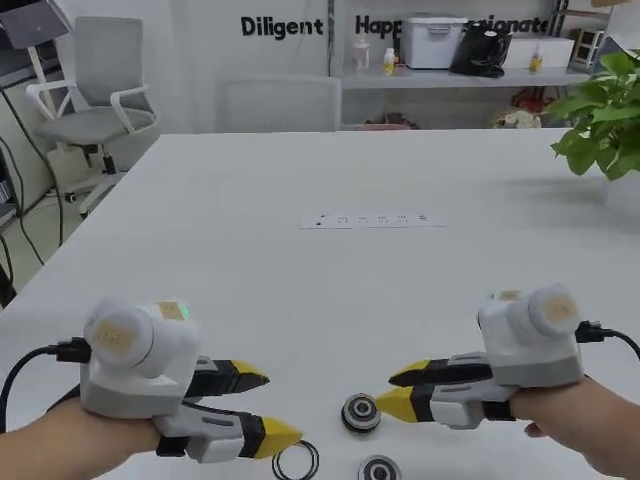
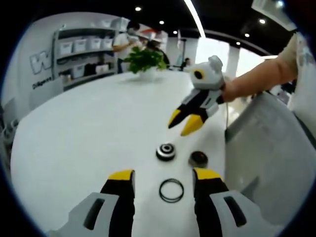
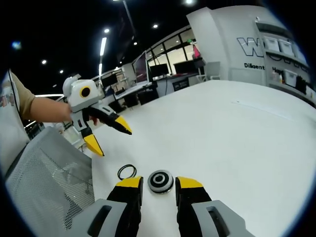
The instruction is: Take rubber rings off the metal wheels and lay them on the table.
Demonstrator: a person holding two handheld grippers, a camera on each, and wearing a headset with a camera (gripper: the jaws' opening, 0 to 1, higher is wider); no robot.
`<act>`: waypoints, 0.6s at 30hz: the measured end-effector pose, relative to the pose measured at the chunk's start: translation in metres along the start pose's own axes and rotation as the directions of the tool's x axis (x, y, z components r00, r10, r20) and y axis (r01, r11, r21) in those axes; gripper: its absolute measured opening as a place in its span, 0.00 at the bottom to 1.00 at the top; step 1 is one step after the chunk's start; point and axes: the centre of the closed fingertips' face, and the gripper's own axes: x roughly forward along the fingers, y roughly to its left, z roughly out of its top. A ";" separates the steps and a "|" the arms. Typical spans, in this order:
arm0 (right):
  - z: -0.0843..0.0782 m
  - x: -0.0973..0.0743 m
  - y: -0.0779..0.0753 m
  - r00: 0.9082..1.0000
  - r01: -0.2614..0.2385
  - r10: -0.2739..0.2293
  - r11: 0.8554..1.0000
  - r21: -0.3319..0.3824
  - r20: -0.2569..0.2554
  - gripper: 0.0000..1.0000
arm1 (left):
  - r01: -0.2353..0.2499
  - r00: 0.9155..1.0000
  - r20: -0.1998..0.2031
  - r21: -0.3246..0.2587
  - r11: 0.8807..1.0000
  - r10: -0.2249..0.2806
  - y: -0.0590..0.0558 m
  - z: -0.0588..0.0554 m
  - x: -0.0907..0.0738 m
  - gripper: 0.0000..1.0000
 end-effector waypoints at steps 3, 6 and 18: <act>-0.004 -0.001 -0.002 1.000 0.002 -0.002 1.000 -0.004 -0.006 0.24 | 0.010 1.000 0.000 0.000 1.000 -0.010 0.000 0.003 0.007 0.47; -0.009 0.001 -0.004 1.000 0.001 -0.002 1.000 -0.022 -0.024 0.24 | 0.023 1.000 -0.003 0.007 1.000 -0.023 -0.002 0.005 0.015 0.46; -0.026 0.009 -0.005 0.997 -0.013 0.008 0.998 -0.066 -0.077 0.23 | 0.053 0.998 -0.024 0.023 0.998 -0.052 -0.004 0.007 0.040 0.43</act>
